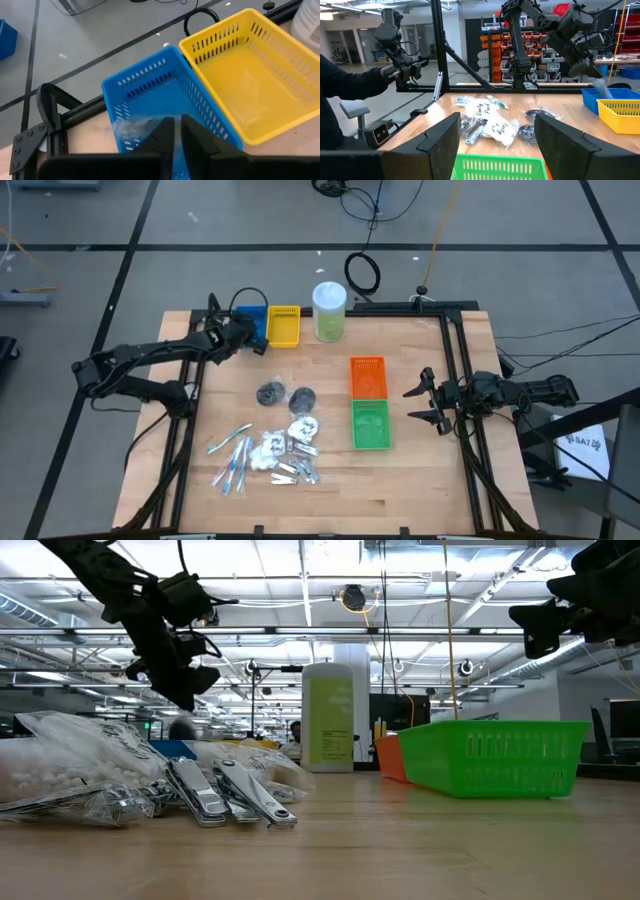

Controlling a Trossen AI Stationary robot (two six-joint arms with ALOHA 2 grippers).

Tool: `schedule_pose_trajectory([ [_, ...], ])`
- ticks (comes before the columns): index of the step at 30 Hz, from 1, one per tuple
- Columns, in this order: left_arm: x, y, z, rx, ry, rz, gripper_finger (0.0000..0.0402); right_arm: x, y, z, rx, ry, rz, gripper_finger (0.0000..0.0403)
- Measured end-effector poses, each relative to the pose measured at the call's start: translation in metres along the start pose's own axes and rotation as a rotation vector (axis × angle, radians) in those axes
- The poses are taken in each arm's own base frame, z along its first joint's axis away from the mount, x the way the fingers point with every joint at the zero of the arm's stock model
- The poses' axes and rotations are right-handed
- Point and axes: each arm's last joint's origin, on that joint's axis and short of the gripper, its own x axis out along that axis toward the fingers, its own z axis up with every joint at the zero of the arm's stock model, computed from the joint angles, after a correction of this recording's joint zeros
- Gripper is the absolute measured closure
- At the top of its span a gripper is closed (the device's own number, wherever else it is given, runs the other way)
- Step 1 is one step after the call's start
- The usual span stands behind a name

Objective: Pick & Place Travel size toiletries
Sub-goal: Put the black hairbrush into the blue bin

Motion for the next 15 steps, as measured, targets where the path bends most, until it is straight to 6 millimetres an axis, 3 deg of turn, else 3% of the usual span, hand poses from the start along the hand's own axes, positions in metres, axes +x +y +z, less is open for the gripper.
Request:
schedule_pose_trajectory([
  [9,0.0,-0.001,0.0,0.024,0.002,-0.011,0.0232,0.0,0.0,0.0,0.0,0.0,0.0,0.0161],
  [15,-0.017,-0.01,0.006,0.127,-0.023,-0.219,0.0174,0.0,0.0,0.0,0.0,0.0,0.0,0.0161],
])
